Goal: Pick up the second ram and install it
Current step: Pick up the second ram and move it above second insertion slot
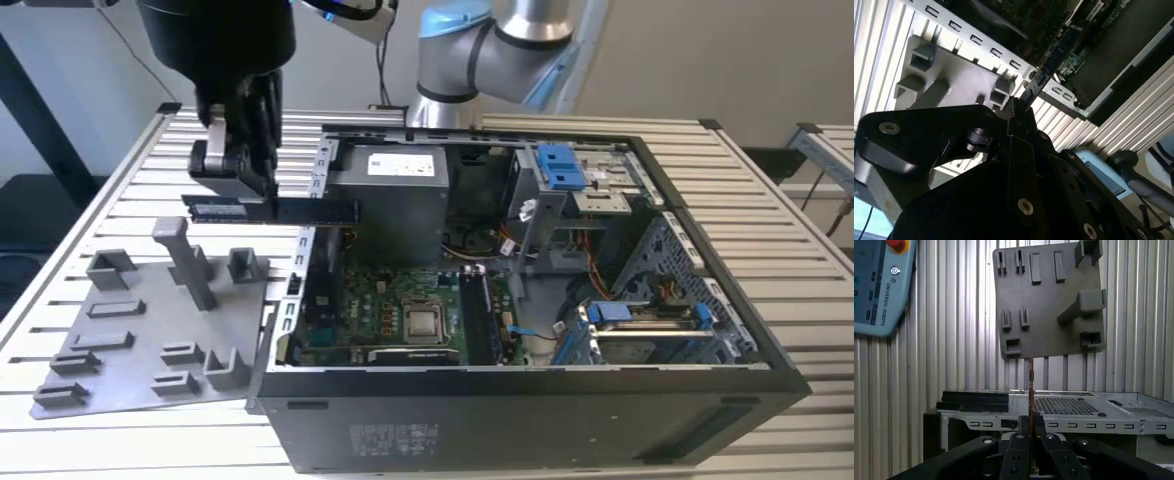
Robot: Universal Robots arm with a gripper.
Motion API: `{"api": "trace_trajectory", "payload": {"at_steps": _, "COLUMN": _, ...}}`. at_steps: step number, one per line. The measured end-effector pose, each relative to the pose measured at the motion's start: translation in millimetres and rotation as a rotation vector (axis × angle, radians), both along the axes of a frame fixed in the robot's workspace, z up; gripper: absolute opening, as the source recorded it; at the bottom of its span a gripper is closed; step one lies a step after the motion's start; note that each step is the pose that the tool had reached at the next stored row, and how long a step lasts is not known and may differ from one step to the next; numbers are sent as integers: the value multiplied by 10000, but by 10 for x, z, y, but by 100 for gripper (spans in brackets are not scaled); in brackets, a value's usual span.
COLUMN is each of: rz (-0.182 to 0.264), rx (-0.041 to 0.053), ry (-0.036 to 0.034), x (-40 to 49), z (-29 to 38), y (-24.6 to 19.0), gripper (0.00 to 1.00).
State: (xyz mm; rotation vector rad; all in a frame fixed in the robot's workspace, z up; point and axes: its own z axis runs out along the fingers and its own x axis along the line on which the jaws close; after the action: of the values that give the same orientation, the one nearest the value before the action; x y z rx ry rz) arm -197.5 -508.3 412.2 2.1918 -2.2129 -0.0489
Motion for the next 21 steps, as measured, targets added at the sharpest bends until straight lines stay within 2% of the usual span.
{"api": "trace_trajectory", "payload": {"at_steps": 21, "rz": 13, "rx": -1, "ry": 38, "x": 956, "z": 0, "y": 0, "gripper": 15}}
